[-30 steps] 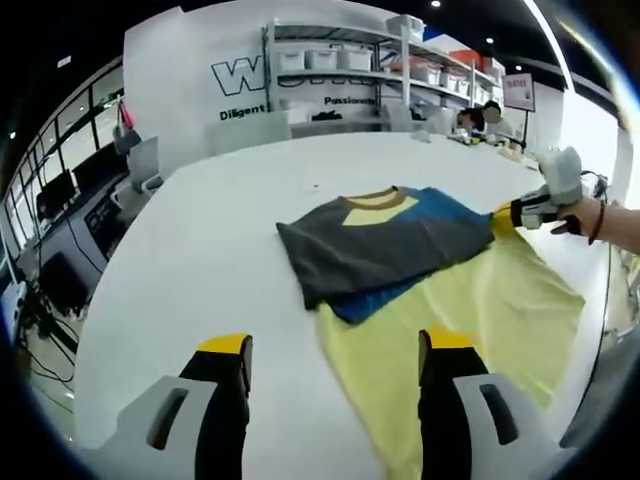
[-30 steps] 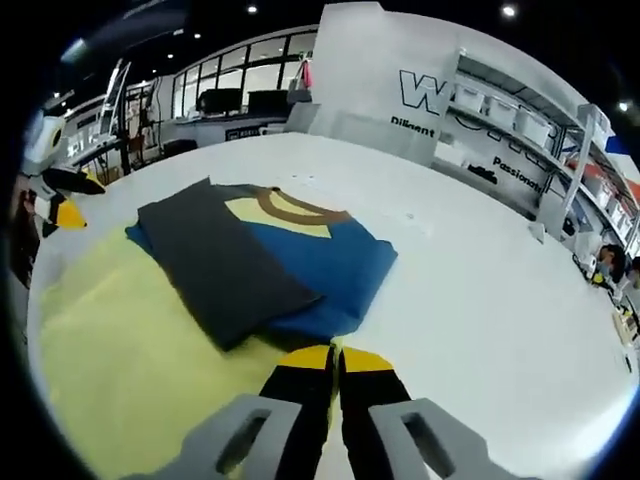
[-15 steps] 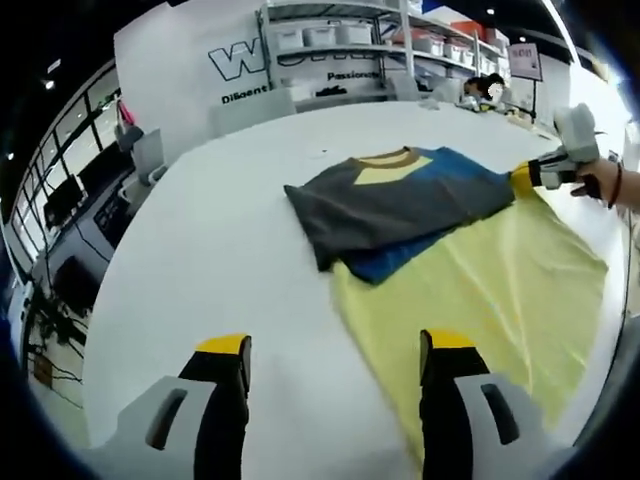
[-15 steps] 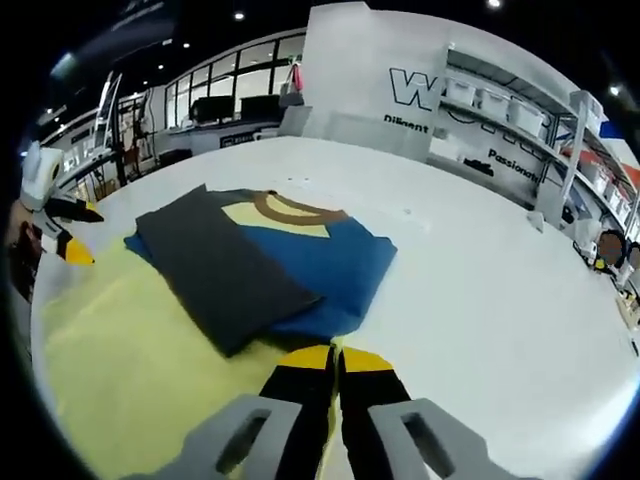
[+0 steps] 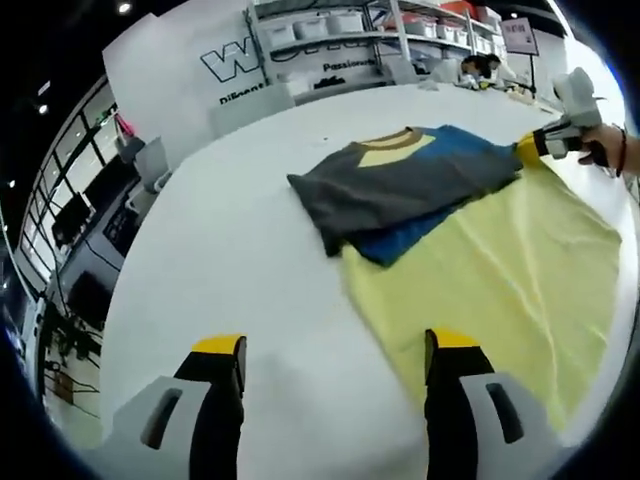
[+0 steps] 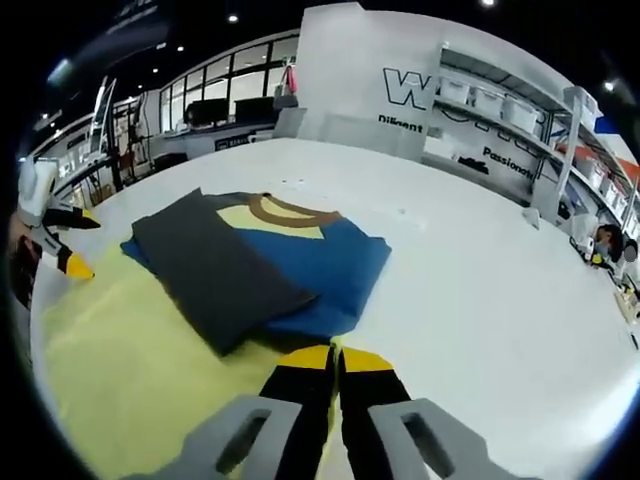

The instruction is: Fold the garment on the visible template until the final outline fits inside the template.

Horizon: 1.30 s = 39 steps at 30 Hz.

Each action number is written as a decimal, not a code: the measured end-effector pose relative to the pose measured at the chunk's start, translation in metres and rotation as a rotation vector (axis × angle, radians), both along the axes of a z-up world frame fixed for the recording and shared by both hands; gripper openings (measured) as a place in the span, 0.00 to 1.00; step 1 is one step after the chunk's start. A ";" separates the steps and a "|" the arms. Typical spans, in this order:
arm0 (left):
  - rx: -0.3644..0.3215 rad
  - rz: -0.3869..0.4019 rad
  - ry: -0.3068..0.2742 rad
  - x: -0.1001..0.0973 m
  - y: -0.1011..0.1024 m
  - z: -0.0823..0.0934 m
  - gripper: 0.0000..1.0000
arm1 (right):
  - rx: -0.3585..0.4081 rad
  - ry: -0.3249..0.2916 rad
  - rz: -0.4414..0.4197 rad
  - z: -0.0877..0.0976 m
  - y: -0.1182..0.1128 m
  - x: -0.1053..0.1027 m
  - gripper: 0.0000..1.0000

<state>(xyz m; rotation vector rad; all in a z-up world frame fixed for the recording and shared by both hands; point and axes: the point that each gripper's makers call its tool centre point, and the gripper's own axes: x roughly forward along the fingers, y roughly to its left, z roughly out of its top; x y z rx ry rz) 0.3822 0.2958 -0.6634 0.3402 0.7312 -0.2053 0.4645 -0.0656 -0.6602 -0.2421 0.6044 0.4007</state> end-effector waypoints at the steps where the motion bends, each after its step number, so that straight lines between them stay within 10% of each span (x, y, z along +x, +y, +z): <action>1: -0.005 0.005 0.000 0.000 0.001 0.000 0.78 | -0.002 0.001 -0.002 0.000 -0.001 0.000 0.00; 22: -0.055 0.068 0.000 -0.001 0.009 -0.004 0.86 | 0.046 0.093 -0.096 -0.014 -0.014 -0.008 0.00; 29: -0.032 0.069 0.035 0.001 0.010 -0.001 0.75 | 0.157 0.075 -0.134 0.002 -0.014 -0.008 0.29; 34: -0.197 0.092 -0.009 0.007 -0.002 0.019 0.83 | 0.183 0.070 -0.102 0.016 -0.005 -0.012 0.43; 39: -0.184 0.070 -0.024 0.005 -0.001 0.030 0.87 | 0.202 0.072 -0.078 0.024 0.003 -0.017 0.56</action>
